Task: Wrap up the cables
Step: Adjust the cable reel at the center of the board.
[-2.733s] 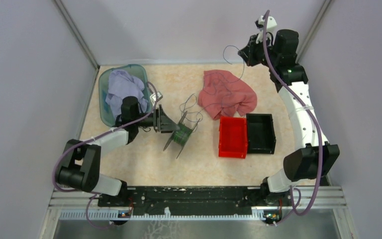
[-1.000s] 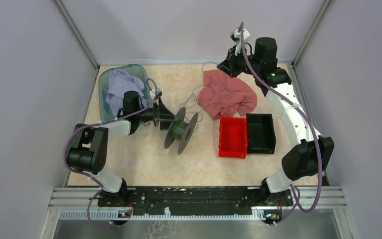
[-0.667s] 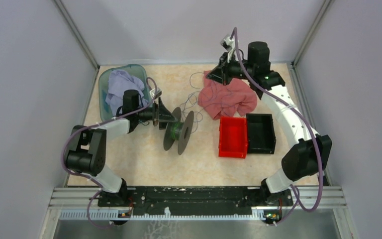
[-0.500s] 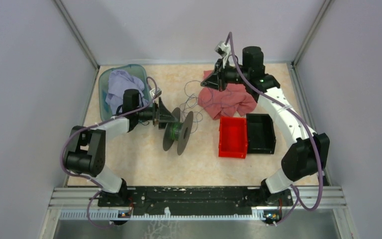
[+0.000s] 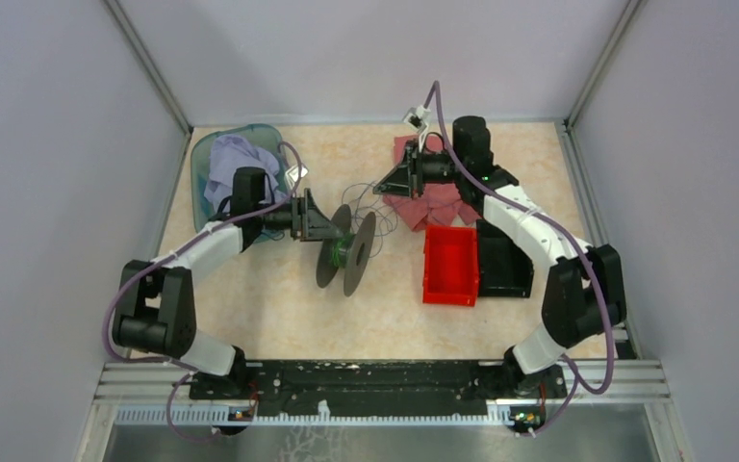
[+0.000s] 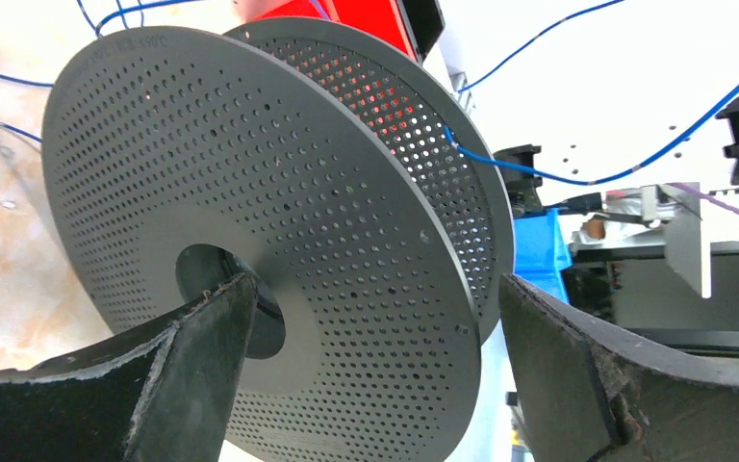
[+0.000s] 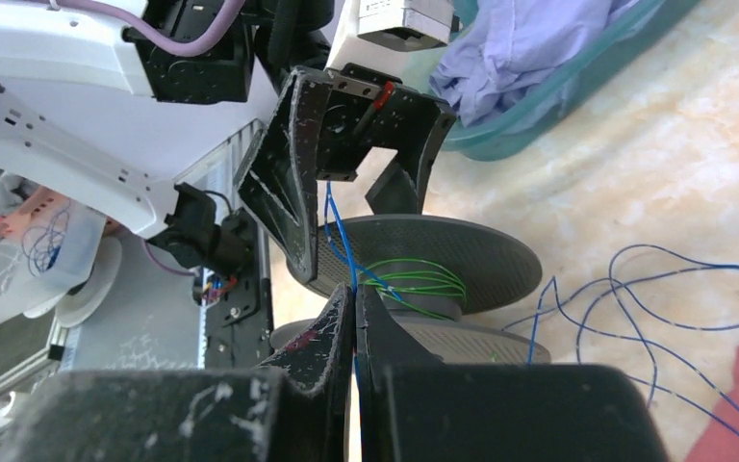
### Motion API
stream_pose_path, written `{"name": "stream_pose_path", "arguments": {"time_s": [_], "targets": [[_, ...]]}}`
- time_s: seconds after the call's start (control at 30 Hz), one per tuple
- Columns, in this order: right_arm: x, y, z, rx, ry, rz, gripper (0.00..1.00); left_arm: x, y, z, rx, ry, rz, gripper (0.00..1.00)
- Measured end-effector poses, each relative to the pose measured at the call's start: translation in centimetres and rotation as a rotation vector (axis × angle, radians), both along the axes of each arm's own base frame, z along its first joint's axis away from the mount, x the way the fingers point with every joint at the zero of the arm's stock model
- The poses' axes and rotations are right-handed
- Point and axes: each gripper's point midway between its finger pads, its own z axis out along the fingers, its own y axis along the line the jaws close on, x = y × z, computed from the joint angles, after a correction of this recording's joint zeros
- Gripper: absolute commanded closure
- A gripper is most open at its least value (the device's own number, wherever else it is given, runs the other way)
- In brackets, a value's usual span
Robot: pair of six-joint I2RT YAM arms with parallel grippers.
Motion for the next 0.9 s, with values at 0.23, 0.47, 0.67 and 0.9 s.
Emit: {"name": "stream_pose_path", "arguments": {"time_s": [0.23,0.47,0.67,0.9], "targets": [[-0.1,1.8,-0.3,0.048,0.056,0.023,1.00,-0.2,0.7,-0.2,0.074,-0.118,0.003,0.00],[-0.3,2.1,-2.0,0.044,0.100,0.016,1.00,-0.8,1.8,-1.5,0.181,-0.206,-0.019,0.01],[-0.1,2.1,-2.5,0.041,0.107,0.009,1.00,-1.7,2.6,-1.7,0.233,-0.256,-0.043,0.04],[0.0,2.2,-2.8,0.039,0.115,0.006,1.00,-2.0,2.8,-1.8,0.253,-0.266,-0.045,0.04]]}}
